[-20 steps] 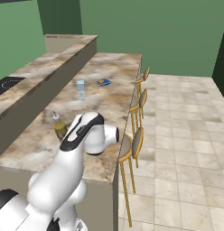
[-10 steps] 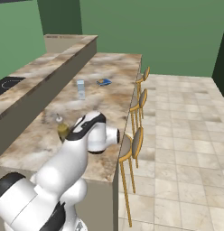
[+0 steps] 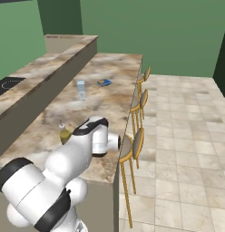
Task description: Move the shaker and oil and vinegar bottle from the cabinet to the dining counter.
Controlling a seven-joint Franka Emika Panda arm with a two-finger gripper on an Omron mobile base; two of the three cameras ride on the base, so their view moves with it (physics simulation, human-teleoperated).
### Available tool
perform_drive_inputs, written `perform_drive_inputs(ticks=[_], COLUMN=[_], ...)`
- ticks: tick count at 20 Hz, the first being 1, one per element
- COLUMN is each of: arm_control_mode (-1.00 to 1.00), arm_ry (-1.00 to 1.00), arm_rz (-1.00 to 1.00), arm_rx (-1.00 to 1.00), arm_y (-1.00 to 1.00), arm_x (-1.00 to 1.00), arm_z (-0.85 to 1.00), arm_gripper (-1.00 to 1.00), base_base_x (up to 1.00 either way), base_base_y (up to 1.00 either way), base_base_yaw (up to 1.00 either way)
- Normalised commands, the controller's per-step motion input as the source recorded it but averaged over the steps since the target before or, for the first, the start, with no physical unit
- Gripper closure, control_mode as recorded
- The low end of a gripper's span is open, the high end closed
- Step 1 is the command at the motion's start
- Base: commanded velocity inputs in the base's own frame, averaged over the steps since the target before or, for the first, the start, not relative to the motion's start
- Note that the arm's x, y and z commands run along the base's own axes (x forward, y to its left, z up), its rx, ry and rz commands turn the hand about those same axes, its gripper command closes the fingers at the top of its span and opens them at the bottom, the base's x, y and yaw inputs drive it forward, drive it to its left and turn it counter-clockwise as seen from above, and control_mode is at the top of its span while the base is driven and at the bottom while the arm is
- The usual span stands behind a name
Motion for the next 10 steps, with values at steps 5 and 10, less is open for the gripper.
perform_drive_inputs(ticks=[5, 10], arm_control_mode=[-1.00, -1.00], arm_ry=[0.00, 0.00], arm_rz=[0.00, 0.00], arm_rx=[0.00, 0.00], arm_y=[-0.01, 0.00], arm_x=[0.06, 0.05], arm_z=[-0.35, -0.31], arm_gripper=[1.00, 1.00], base_base_x=[0.00, 0.00], base_base_y=[0.00, 0.00], base_base_yaw=[0.00, 0.00])
